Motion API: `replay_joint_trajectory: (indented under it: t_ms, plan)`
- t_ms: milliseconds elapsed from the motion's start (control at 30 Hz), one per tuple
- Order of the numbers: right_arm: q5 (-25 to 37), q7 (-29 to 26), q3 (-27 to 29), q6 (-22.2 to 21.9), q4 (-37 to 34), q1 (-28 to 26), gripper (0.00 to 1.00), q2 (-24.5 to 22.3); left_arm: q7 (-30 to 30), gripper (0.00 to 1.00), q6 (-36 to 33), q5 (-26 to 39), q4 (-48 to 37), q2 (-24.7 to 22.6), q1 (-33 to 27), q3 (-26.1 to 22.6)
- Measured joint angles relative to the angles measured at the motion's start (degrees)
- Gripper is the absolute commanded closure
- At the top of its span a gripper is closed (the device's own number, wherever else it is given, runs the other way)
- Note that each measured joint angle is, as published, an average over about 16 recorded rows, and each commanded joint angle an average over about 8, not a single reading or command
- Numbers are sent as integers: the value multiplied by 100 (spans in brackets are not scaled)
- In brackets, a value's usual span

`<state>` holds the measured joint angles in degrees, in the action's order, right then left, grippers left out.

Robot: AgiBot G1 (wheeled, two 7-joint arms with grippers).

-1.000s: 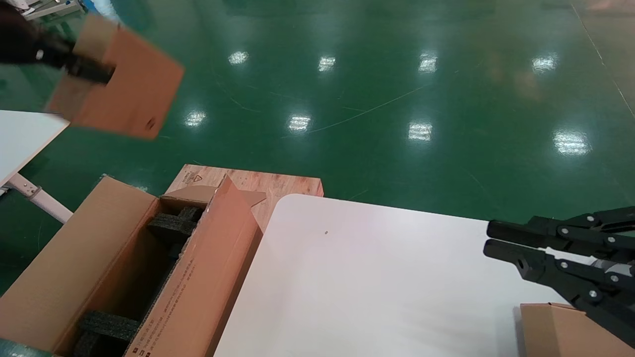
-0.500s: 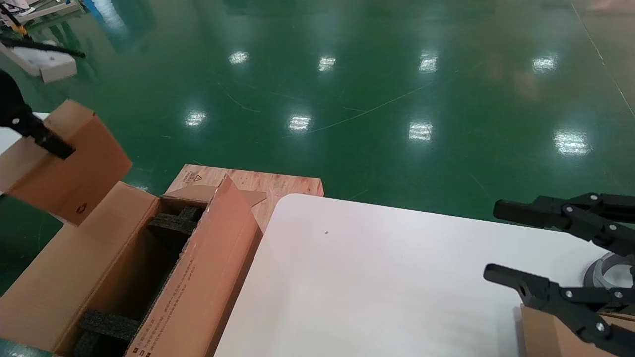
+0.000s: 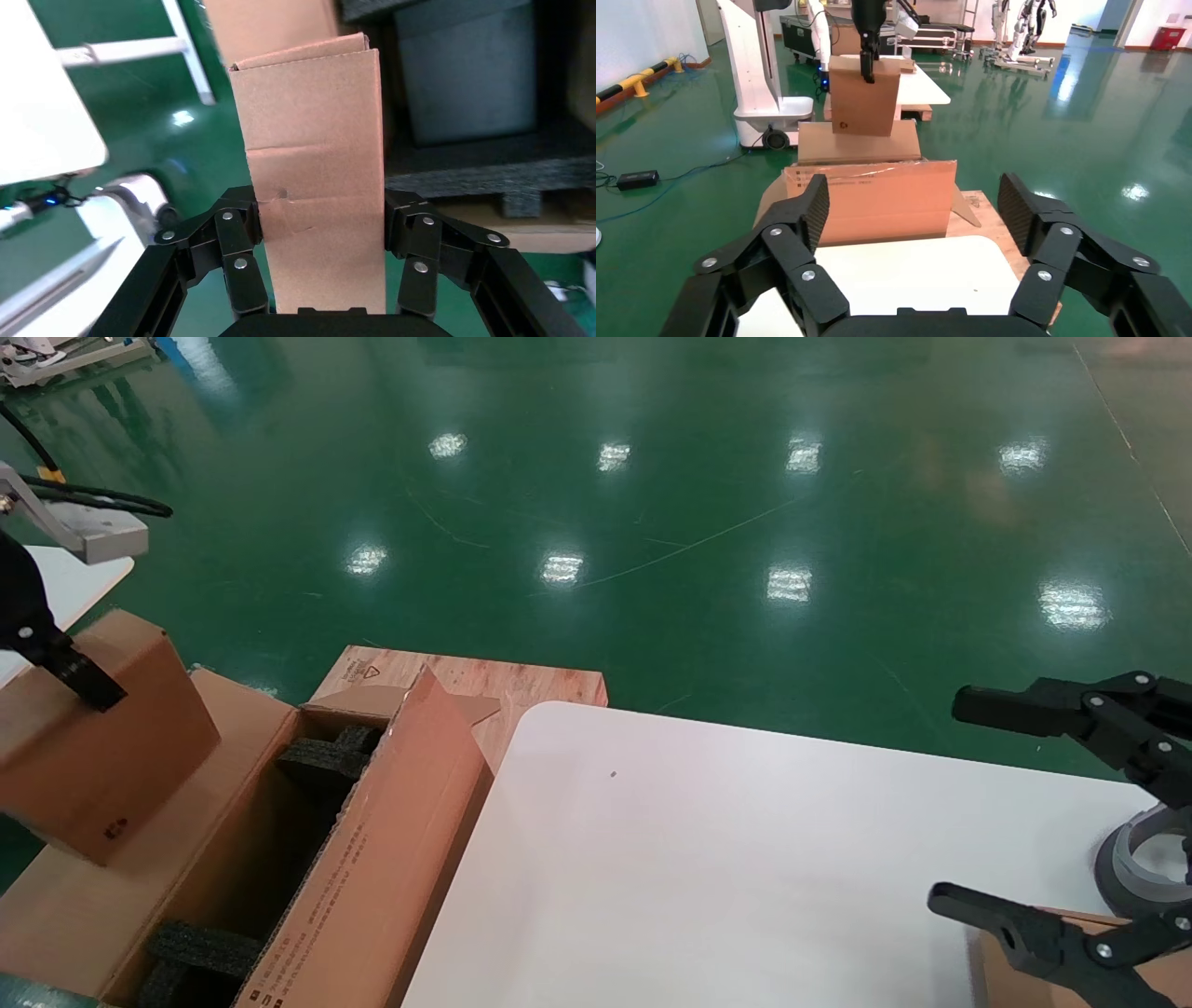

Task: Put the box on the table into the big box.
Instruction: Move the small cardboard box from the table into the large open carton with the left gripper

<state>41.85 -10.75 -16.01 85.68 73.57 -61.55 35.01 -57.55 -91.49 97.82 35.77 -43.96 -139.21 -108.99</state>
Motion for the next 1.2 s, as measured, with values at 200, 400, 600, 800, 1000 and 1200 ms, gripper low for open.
replay_joint_trajectory:
  t_ms: [200, 400, 600, 800, 1000, 1200]
  plan:
    - [0, 0, 0, 0, 0, 0, 0, 0, -139, 100, -56, -663, -203, -61, -13, -402]
    - [0, 0, 0, 0, 0, 0, 0, 0, -296, 100, -97, -1301, -307, -27, -46, -711]
    - [0, 0, 0, 0, 0, 0, 0, 0, -434, 100, -127, -1819, -359, 70, -50, -934]
    - [0, 0, 0, 0, 0, 0, 0, 0, -531, 100, -150, -2192, -400, 169, -16, -1086]
    - [0, 0, 0, 0, 0, 0, 0, 0, -560, 100, -148, -2435, -448, 239, 31, -1162]
    - [0, 0, 0, 0, 0, 0, 0, 0, -508, 100, -88, -2593, -514, 297, 72, -1165]
